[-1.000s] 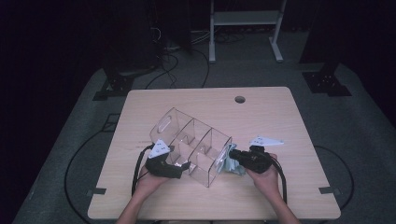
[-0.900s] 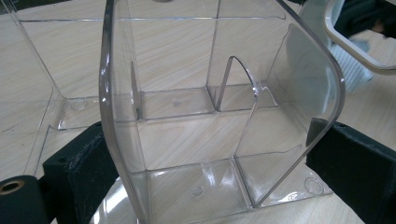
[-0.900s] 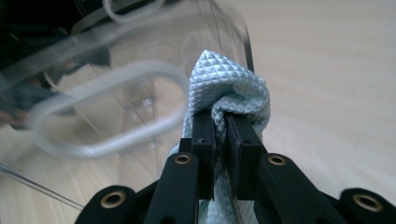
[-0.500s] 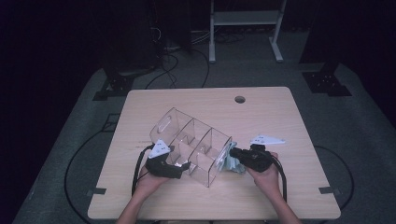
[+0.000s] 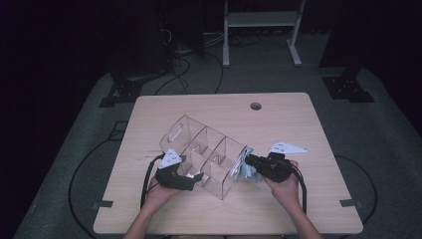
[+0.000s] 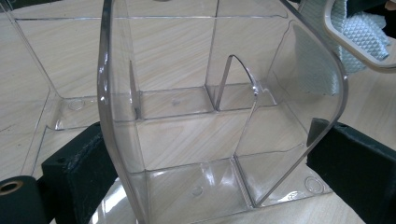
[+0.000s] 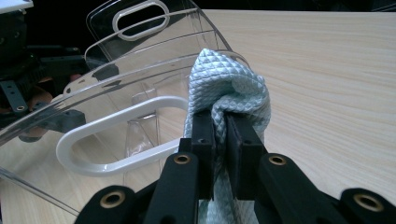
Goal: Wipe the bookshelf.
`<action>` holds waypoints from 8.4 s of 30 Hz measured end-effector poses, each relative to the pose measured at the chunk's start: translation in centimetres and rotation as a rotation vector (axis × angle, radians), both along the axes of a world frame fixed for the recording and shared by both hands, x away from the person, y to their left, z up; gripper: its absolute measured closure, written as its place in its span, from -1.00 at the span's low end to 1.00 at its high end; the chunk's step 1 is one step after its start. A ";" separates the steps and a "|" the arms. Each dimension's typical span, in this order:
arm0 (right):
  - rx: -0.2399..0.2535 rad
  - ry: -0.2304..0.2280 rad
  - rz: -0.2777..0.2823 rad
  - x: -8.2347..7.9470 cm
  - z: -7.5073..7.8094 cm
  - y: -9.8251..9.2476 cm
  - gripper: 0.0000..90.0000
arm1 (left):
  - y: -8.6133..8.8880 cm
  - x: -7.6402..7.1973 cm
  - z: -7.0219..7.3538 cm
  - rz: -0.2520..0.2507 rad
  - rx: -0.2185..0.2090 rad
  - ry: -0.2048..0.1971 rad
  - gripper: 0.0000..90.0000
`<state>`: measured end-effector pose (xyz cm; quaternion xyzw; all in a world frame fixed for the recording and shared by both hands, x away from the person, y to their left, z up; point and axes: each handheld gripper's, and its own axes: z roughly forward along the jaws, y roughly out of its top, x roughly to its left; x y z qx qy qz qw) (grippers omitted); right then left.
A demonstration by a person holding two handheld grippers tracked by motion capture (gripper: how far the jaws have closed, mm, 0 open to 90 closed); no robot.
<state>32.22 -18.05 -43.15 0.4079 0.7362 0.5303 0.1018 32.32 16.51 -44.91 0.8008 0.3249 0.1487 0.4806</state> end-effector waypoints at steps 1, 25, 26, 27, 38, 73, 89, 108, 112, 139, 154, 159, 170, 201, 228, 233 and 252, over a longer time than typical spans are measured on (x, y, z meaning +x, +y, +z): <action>0.001 0.008 0.002 0.1 -0.3 0.0 0.82 | 0.0 0.0 0.0 0.000 0.000 0.001 -0.91; 0.041 0.032 -0.022 1.2 -0.5 -0.8 0.82 | -0.2 -0.1 0.0 -0.001 0.010 -0.004 -0.91; 0.038 0.046 -0.020 1.3 -0.9 -0.8 0.82 | -0.2 -0.1 0.1 -0.001 0.015 -0.003 -0.91; 0.028 0.062 -0.022 1.5 -1.4 -0.7 0.82 | -0.2 -0.1 0.1 0.000 0.015 -0.003 -0.91; -0.091 0.212 -0.022 2.4 -6.2 0.3 0.82 | -0.1 -0.1 0.0 0.001 0.011 -0.001 -0.92; 0.026 0.033 0.191 -2.9 0.1 1.9 0.84 | -0.4 -0.1 -0.1 0.003 0.017 0.003 -0.93; -0.024 0.028 0.304 -5.5 -0.8 4.1 0.84 | -0.4 -0.1 -0.1 0.005 0.013 0.008 -0.93; -0.015 -0.016 0.326 -6.1 0.6 4.2 0.83 | -0.4 -0.1 -0.2 0.012 0.000 0.013 -0.93; -0.026 0.023 0.331 -5.5 -0.8 4.3 0.83 | -0.3 -0.1 -0.2 0.013 0.007 0.013 -0.93; -0.065 0.155 0.083 0.9 -3.9 0.7 0.83 | -0.4 0.0 -0.2 0.004 0.011 0.013 -0.92; 0.035 0.000 0.300 -4.9 1.4 2.6 0.83 | -0.6 0.0 -0.2 0.011 0.005 0.016 -0.92; -0.013 -0.034 0.322 -5.5 1.6 2.9 0.83 | -0.6 0.0 -0.3 0.013 0.004 0.017 -0.92; 0.020 -0.039 0.350 -6.0 1.9 3.5 0.83 | -0.6 0.0 -0.3 0.011 0.006 0.021 -0.92; -0.020 -0.003 0.116 -4.2 1.1 -1.2 0.85 | -2.8 -0.8 -0.2 -0.105 -0.010 0.009 -0.92; -0.049 0.009 0.157 -5.4 1.0 -0.7 0.85 | -3.9 0.2 0.3 -0.155 -0.061 0.007 -0.82; -0.044 0.010 0.109 -5.1 0.9 -2.3 0.85 | -5.1 -0.7 0.5 -0.208 -0.061 0.005 -0.82; -0.026 0.014 0.052 -4.5 0.8 -4.3 0.84 | -5.1 -1.9 2.2 -0.263 -0.036 -0.024 -0.79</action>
